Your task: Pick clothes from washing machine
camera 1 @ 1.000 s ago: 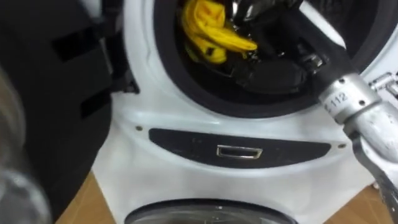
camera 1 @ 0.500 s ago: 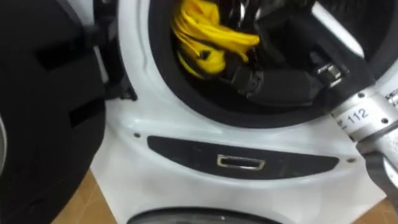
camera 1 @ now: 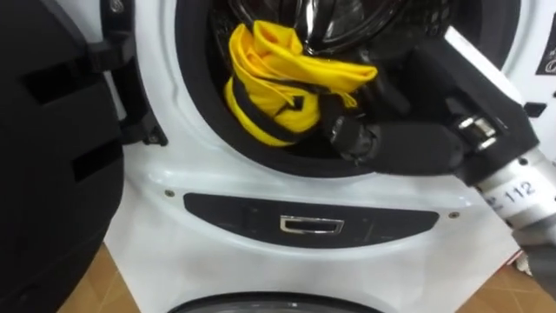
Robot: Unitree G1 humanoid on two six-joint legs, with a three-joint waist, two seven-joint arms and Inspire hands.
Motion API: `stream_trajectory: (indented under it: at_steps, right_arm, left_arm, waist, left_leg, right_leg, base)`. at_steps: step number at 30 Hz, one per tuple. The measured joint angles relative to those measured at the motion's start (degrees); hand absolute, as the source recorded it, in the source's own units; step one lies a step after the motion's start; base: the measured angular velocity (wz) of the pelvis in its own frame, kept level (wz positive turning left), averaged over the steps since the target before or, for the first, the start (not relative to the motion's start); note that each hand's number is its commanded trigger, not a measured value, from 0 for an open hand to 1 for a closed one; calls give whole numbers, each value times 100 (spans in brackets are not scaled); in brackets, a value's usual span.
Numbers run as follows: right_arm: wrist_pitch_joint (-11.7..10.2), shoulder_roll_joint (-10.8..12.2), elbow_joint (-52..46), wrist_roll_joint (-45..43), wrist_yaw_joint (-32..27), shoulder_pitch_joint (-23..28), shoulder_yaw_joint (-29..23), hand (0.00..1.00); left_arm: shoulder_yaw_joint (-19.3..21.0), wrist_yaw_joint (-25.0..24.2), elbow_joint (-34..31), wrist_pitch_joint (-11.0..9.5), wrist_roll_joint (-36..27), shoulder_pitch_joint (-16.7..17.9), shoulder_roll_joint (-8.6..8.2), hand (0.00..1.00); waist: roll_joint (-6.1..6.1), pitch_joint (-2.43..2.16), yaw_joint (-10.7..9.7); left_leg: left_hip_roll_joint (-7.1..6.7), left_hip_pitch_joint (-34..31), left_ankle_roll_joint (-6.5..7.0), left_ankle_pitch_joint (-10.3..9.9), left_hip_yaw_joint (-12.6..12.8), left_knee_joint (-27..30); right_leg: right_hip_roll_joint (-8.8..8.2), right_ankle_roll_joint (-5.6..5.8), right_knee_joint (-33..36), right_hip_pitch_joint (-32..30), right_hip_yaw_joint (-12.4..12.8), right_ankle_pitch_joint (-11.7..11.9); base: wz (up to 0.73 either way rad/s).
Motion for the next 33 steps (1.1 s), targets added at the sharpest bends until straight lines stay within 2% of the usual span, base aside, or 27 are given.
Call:
stream_trajectory:
  at_steps: [4, 8, 12, 17, 19, 22, 23, 26, 30, 33]
  right_arm:
    - [-92, 0, -68, 370, 244, 185, -260, 100]
    - [-161, 1, -141, 540, 483, 334, -505, 100]
    - [-241, 4, -189, 554, 584, 492, -705, 100]
    - [-437, 7, -111, 620, 619, 769, -1241, 100]
    - [-524, 7, 12, 624, 613, 969, -1458, 100]
    - [-537, 8, 245, 623, 473, 1326, -1771, 100]
    - [-555, 14, 205, 712, 482, 1429, -1788, 100]
    - [-554, 17, 246, 731, 471, 1504, -1865, 100]
    - [-554, 15, 253, 749, 464, 1548, -2283, 100]
    - [-555, 13, 310, 748, 379, 1549, -2489, 100]
  left_arm:
    - [132, -34, -24, -33, 0, 108, -13, 0]
    - [333, -36, -24, -131, 13, 186, -25, 0]
    - [676, -5, -20, -247, 232, 307, -114, 0]
    - [678, 5, -18, -303, 495, 475, -113, 0]
    - [677, 5, -19, -318, 599, 516, -114, 0]
    - [678, 5, -22, -318, 627, 526, -124, 0]
    - [678, 5, -22, -316, 633, 529, -130, 0]
    - [705, 5, -54, -316, 849, 445, -125, 0]
    - [721, 5, -81, -332, 853, 349, -126, 0]
    - [695, 4, -81, -332, 829, 267, -111, 0]
  waist:
    - [16, 7, -98]
    - [21, 11, -106]
    - [19, 10, -106]
    - [20, 21, -219]
    - [24, 23, -297]
    - [35, 31, -367]
    - [67, 51, -429]
    - [92, 56, -563]
    - [97, 54, -752]
    - [81, 56, -900]
  left_leg:
    - [-1, -1, 10, -14, 76, 13]
    - [12, 19, 11, -15, 143, -2]
    - [62, 99, 1, -32, 181, -36]
    - [83, 123, -3, -49, 289, -33]
    - [88, 130, -12, -65, 290, -27]
    - [117, 192, -19, -108, 452, -27]
    - [137, 197, -22, -144, 497, -24]
    - [180, 239, -32, -166, 710, -21]
    - [205, 249, -44, -173, 816, -23]
    - [277, 325, -84, -243, 942, 30]
  right_leg:
    - [-5, 0, 2, 0, 4, 0]
    - [-5, 0, 3, -8, 17, 0]
    - [5, 0, 9, 10, 47, 0]
    - [13, -2, 6, 0, 86, 1]
    - [22, -2, 6, 0, 110, 1]
    - [42, -4, 8, -10, 233, 2]
    - [56, -12, 9, -14, 295, 7]
    - [93, -58, 11, -65, 448, 36]
    - [127, -61, 61, -112, 597, 36]
    - [188, -62, 113, -118, 677, 37]
  base:
    - [-6]
    - [-7]
    - [-9]
    - [-8]
    - [-8]
    - [-25]
    - [-35]
    - [-38]
    - [-18]
    - [-25]
